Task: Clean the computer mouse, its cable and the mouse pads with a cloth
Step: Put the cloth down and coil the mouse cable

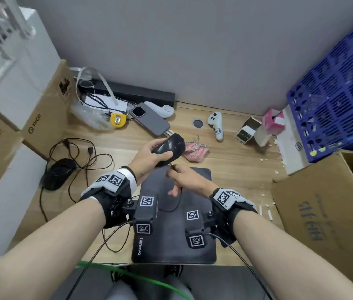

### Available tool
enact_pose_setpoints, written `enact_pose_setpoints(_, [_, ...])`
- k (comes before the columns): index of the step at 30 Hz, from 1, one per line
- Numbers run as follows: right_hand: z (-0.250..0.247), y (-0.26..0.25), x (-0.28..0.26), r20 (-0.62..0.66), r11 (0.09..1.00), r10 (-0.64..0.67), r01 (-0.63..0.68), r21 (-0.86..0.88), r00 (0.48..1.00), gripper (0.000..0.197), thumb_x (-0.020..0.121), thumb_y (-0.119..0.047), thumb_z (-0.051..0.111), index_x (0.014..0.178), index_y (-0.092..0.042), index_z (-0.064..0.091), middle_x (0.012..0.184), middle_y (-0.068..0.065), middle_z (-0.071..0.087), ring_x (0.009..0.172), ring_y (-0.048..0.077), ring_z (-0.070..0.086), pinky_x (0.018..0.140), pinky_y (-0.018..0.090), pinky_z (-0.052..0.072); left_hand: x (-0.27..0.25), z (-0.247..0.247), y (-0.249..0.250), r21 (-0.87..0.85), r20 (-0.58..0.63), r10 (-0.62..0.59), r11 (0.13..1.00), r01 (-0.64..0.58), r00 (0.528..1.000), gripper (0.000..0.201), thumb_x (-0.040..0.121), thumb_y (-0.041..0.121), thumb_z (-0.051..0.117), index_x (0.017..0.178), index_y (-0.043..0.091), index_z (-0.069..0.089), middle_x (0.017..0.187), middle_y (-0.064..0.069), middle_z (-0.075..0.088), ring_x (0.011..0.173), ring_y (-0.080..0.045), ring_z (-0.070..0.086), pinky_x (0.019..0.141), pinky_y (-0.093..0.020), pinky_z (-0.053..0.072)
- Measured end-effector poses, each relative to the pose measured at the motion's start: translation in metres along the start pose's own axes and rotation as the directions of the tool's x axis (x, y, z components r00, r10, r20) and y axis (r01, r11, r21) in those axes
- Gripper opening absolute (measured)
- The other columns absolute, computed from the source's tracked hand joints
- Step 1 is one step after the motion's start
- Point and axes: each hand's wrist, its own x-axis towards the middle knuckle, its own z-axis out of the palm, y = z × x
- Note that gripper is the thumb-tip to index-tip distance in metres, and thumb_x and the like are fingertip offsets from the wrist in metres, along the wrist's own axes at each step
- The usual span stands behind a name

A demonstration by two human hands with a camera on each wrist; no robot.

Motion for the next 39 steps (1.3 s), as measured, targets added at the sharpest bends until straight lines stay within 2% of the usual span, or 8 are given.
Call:
enact_pose_setpoints(5, [-0.019,0.001,-0.011,-0.015,0.997,0.023,-0.024,-0.067,1.000,0.031,0.100,-0.020,0.038,0.093,-0.014,0.067,0.058,-0.002,0.028,0.044,0.010,0.029,0.045,0.024,0.039,0.002,-0.018,0.006,0.459,0.024,-0.017,0.889,0.004,1.000,0.050,0.079,-0.008,0.069,0.126,0.008,0.060,0.117,-0.005,0.066,0.112,-0.020,0.061,0.092,-0.023,0.045])
enact_pose_setpoints(12, [-0.037,-0.014,-0.001,-0.107,0.968,-0.200,0.180,-0.175,0.974,0.030,0.090,-0.027,0.067,0.063,-0.015,0.060,0.055,-0.015,0.053,0.053,-0.003,0.046,0.057,0.007,0.035,-0.023,-0.035,0.013,0.370,0.311,-0.354,0.900,0.231,0.882,0.035,0.075,0.014,0.078,0.107,0.017,0.063,0.099,-0.003,0.068,0.088,-0.015,0.068,0.082,-0.028,0.057])
enact_pose_setpoints(18, [-0.029,-0.025,0.017,-0.133,0.971,-0.224,0.209,-0.114,0.966,0.036,0.096,-0.045,0.051,0.071,-0.020,0.053,0.070,-0.004,0.050,0.065,0.007,0.044,0.068,0.028,0.045,-0.035,-0.055,0.034,0.240,0.464,-0.295,0.950,0.202,0.835,0.066,0.058,0.044,0.086,0.117,0.023,0.066,0.111,-0.003,0.068,0.099,-0.017,0.064,0.082,-0.029,0.054])
enact_pose_setpoints(20, [-0.024,-0.030,0.022,-0.146,0.974,-0.225,0.221,-0.042,0.963,0.030,0.100,-0.032,0.047,0.091,-0.009,0.064,0.086,0.007,0.063,0.077,0.015,0.055,0.083,0.037,0.051,-0.038,-0.059,0.037,0.111,0.430,-0.203,0.979,0.172,0.880,0.083,0.054,0.048,0.087,0.125,0.016,0.059,0.114,-0.008,0.066,0.100,-0.018,0.063,0.081,-0.028,0.054])
enact_pose_setpoints(22, [-0.015,-0.035,0.025,-0.155,0.971,-0.235,0.240,0.016,0.960,0.018,0.099,-0.005,0.042,0.090,-0.009,0.057,0.074,0.009,0.056,0.064,0.015,0.049,0.063,0.033,0.046,-0.037,-0.062,0.037,-0.084,0.341,-0.096,0.988,0.132,0.935,0.085,0.050,0.045,0.090,0.122,0.012,0.060,0.110,-0.009,0.067,0.098,-0.020,0.066,0.083,-0.028,0.055])
enact_pose_setpoints(25, [0.002,-0.043,0.027,-0.128,0.996,-0.029,0.040,0.082,0.991,0.034,0.104,-0.026,0.028,0.079,-0.015,0.047,0.056,-0.001,0.034,0.046,0.013,0.030,0.046,0.023,0.028,-0.029,-0.061,0.035,-0.307,0.093,-0.013,0.951,0.041,0.996,0.056,0.071,0.028,0.082,0.118,0.008,0.060,0.111,-0.015,0.066,0.093,-0.026,0.068,0.082,-0.027,0.055])
enact_pose_setpoints(31, [0.010,-0.063,0.013,0.098,0.958,0.032,-0.002,-0.288,0.995,0.042,0.103,-0.030,0.027,0.095,-0.009,0.063,0.057,0.003,0.038,0.048,0.016,0.031,0.039,0.018,0.028,-0.011,-0.070,0.023,0.221,-0.277,0.044,0.975,0.019,0.960,0.028,0.079,0.009,0.076,0.104,0.011,0.064,0.098,-0.008,0.066,0.091,-0.022,0.062,0.079,-0.028,0.055])
enact_pose_setpoints(39, [-0.014,-0.077,0.020,-0.114,0.906,-0.146,0.087,-0.414,0.983,0.050,0.099,-0.041,0.041,0.054,-0.019,0.044,0.059,0.003,0.039,0.049,0.013,0.031,0.050,0.023,0.027,-0.035,-0.078,0.035,0.420,0.274,-0.259,0.899,0.127,0.926,0.046,0.072,0.015,0.075,0.116,0.005,0.062,0.113,-0.020,0.066,0.097,-0.025,0.066,0.091,-0.034,0.055])
